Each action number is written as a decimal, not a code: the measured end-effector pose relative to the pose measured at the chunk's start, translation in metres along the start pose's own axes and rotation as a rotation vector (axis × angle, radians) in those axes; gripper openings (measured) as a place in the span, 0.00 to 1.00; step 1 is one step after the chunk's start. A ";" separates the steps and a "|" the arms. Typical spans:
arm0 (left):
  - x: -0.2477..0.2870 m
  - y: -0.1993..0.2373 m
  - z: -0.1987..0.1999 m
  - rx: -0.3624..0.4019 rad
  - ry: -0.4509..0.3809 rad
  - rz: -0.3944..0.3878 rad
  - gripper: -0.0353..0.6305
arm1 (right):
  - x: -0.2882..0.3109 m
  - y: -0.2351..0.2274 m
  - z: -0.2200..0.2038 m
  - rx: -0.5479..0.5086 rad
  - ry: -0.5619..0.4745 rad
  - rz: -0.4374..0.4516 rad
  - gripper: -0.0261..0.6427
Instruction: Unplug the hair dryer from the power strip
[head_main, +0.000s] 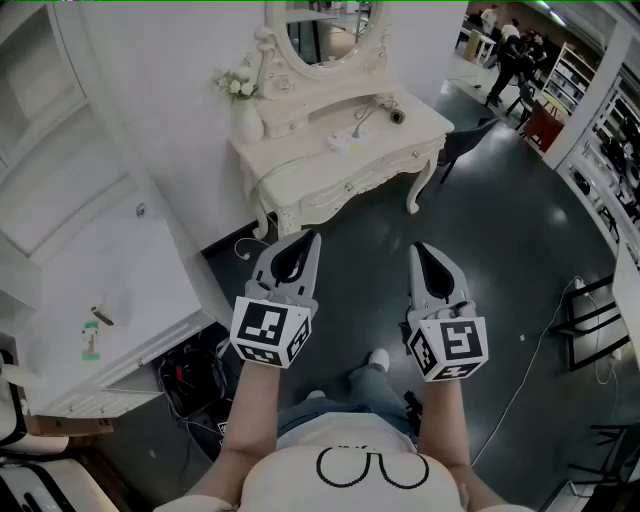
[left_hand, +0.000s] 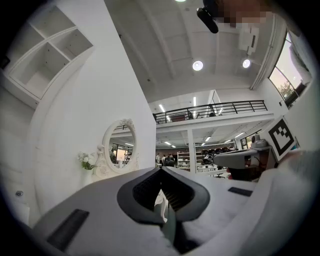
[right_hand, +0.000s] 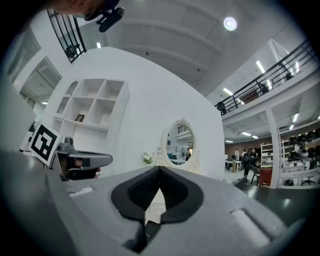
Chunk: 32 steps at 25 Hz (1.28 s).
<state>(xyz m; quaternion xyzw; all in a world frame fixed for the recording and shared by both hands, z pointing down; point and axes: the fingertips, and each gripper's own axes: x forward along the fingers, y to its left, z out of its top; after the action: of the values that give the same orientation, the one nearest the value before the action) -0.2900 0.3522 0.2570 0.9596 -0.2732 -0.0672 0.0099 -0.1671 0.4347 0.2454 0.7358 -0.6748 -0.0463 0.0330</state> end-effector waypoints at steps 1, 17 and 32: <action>0.005 0.002 -0.003 -0.002 0.005 0.005 0.05 | 0.003 -0.003 -0.001 0.000 0.001 0.002 0.04; 0.188 0.058 -0.041 -0.056 0.037 0.100 0.05 | 0.168 -0.129 -0.038 0.103 0.014 0.087 0.04; 0.341 0.086 -0.083 -0.091 0.130 0.178 0.05 | 0.297 -0.236 -0.078 0.172 0.101 0.255 0.04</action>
<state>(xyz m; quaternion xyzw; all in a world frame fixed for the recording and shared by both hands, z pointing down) -0.0369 0.0985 0.3024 0.9325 -0.3526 -0.0161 0.0768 0.1007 0.1583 0.2901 0.6458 -0.7616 0.0532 0.0092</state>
